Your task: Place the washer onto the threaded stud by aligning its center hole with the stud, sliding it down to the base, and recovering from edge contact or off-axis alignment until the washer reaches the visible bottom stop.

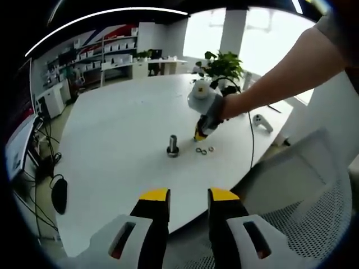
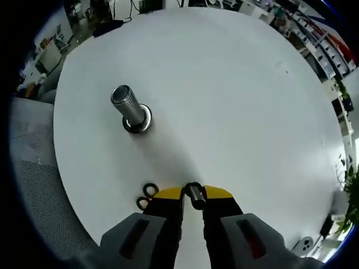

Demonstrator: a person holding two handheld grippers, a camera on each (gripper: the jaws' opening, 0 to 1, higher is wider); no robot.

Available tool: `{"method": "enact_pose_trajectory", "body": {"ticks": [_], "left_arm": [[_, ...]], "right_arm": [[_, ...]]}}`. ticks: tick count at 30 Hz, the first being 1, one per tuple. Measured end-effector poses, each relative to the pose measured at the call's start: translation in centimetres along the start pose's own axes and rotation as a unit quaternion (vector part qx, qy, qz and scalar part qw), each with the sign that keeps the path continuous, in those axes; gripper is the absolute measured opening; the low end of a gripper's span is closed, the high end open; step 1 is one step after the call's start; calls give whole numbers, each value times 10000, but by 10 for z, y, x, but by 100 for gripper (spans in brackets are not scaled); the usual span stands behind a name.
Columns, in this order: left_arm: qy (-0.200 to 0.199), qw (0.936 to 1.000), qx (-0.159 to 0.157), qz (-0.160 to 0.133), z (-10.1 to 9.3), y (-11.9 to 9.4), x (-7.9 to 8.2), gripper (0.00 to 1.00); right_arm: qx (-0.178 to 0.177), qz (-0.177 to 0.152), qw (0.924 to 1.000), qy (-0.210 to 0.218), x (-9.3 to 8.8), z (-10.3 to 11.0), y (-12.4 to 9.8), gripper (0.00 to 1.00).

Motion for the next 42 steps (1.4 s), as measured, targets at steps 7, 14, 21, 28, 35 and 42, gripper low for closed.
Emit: {"method": "enact_pose_trajectory", "body": {"ticks": [7,14,21,28,35,42], "left_arm": [[-2,10000,9,-5,0,0,0,24],[28,10000,44,-30,1,-1,0,24],[56,10000,23,-30,0,-1,0,24],[155,9999,-4,-13,-2,-1,0,24],[174,9998,-21,16,-2,-1,0,23],[190,9998,-55,36,-3,0,0,22]], "right_arm": [[-32,27,9999,159,-2,-2,-1,17],[-147,20,9997,200,-8,-4,-7,25],[-57,124,9995,284,-25,8,-20,24],[297,265,9992,36,-40,26,-31,26],[505,246,9983,137,-47,32,-28,27],[675,356,9965,-330,-44,39,-24,25]]}}
Point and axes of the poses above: the point that each gripper's makers call its tool centre point, and the gripper's own axes: y roughly forward along the fingers, z roughly to its left, x roughly out of its top, the point moved 5 cm from there along -y, roughly backward along the fingers, and after that the axes turned 12 degrees about -z, right-handed, at the moved point
